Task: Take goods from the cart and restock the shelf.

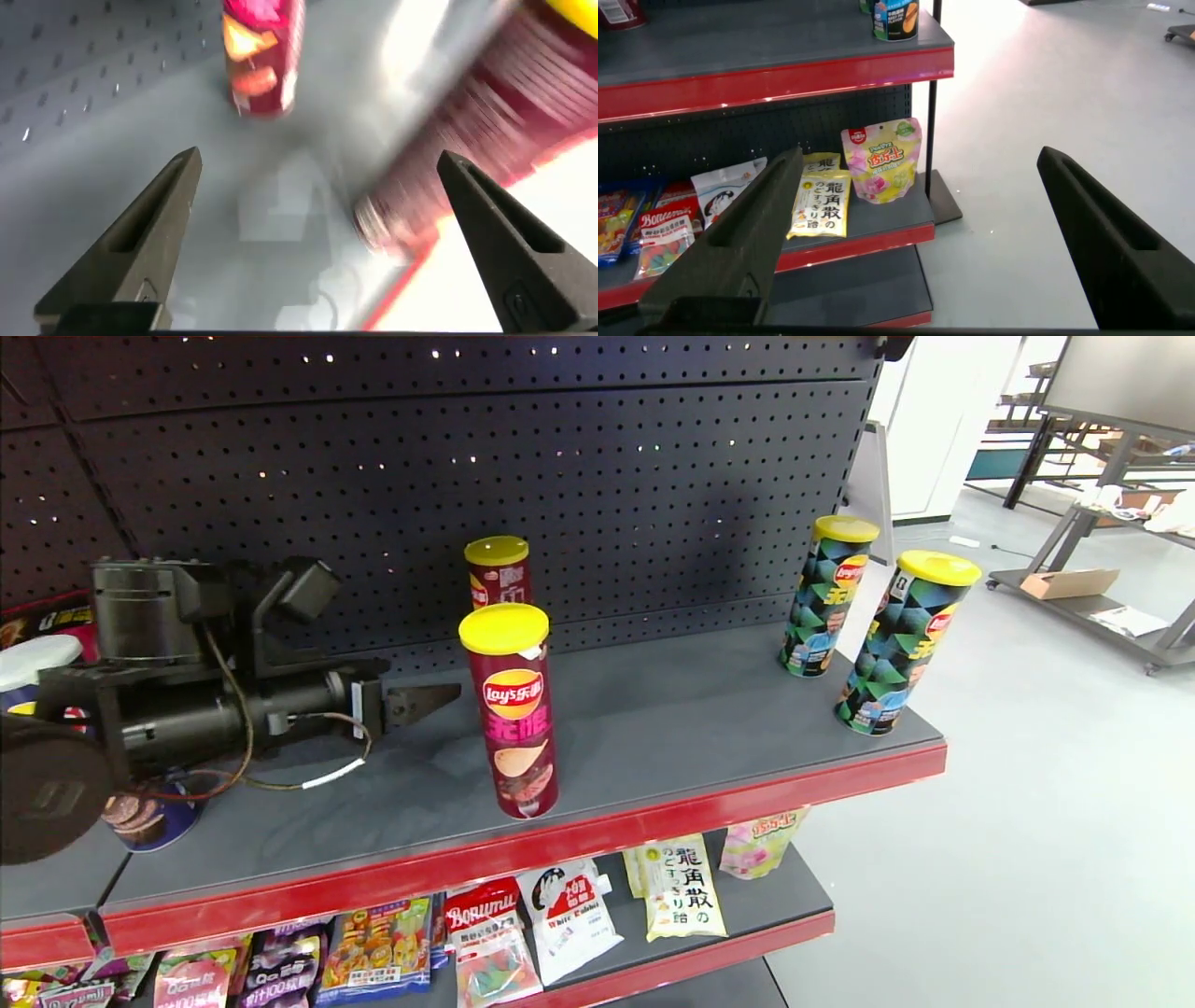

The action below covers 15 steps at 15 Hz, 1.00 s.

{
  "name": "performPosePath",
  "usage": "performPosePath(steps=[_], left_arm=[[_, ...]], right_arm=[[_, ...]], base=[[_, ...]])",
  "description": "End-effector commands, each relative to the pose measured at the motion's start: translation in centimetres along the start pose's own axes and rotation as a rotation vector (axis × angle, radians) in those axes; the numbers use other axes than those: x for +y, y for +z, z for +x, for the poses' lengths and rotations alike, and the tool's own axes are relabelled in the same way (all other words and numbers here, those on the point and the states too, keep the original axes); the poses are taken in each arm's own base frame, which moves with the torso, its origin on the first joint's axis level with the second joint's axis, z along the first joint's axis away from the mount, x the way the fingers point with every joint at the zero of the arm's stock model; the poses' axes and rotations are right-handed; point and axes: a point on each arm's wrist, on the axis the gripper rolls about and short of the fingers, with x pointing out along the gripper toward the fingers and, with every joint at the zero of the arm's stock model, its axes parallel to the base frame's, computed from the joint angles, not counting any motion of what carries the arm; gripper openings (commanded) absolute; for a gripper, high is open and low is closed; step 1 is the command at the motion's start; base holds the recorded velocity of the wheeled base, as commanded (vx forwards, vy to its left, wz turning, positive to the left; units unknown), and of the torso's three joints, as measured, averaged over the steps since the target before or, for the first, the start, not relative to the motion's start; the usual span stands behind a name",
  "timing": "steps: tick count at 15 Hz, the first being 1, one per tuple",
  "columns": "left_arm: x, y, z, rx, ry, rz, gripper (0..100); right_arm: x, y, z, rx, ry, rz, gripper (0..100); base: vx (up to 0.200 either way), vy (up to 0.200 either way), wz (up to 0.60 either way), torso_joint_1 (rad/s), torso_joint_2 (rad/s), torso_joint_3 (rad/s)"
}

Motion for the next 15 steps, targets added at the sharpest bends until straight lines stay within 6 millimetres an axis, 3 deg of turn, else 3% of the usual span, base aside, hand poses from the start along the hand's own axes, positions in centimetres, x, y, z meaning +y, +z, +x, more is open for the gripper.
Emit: performPosePath(steps=[1,2,3,5,7,8,10,15], left_arm=[[-2.7,-0.6,-7.4,-0.050,0.009,0.016,100],[-3.5,-0.9,-10.8,-0.064,0.044,0.013,100],[-3.8,-1.2,-12.9,-0.066,0.078,0.002,100],[-4.0,-1.5,-16.0,-0.092,0.171,-0.021,100],[-5.8,-2.2,-18.9,-0.141,0.176,-0.008,100],[-6.9,-3.6,-20.5,-0.135,0.168,-0.004,100],[-8.4,-6.2,-22.4,-0.168,0.133,0.013,100],[-9.5,-9.1,-23.9,-0.231,0.212,0.034,100]], right_arm=[[0.0,0.0,0.0,0.001,0.000,0.000,100],[0.0,0.0,0.0,0.001,0.000,0.000,100],[0.0,0.0,0.0,0.001,0.000,0.000,100],[0.0,0.0,0.0,0.001,0.000,0.000,100],[0.0,0.0,0.0,0.001,0.000,0.000,100],[0.0,0.0,0.0,0.001,0.000,0.000,100],[0.0,0.0,0.0,0.001,0.000,0.000,100],[0.0,0.0,0.0,0.001,0.000,0.000,100]], base=[[0.000,0.000,0.00,0.000,0.00,0.000],[0.000,0.000,0.00,0.000,0.00,0.000],[0.000,0.000,0.00,0.000,0.00,0.000],[0.000,0.000,0.00,0.000,0.00,0.000],[0.000,0.000,0.00,0.000,0.00,0.000],[0.000,0.000,0.00,0.000,0.00,0.000],[0.000,0.000,0.00,0.000,0.00,0.000],[0.000,0.000,0.00,0.000,0.00,0.000]])
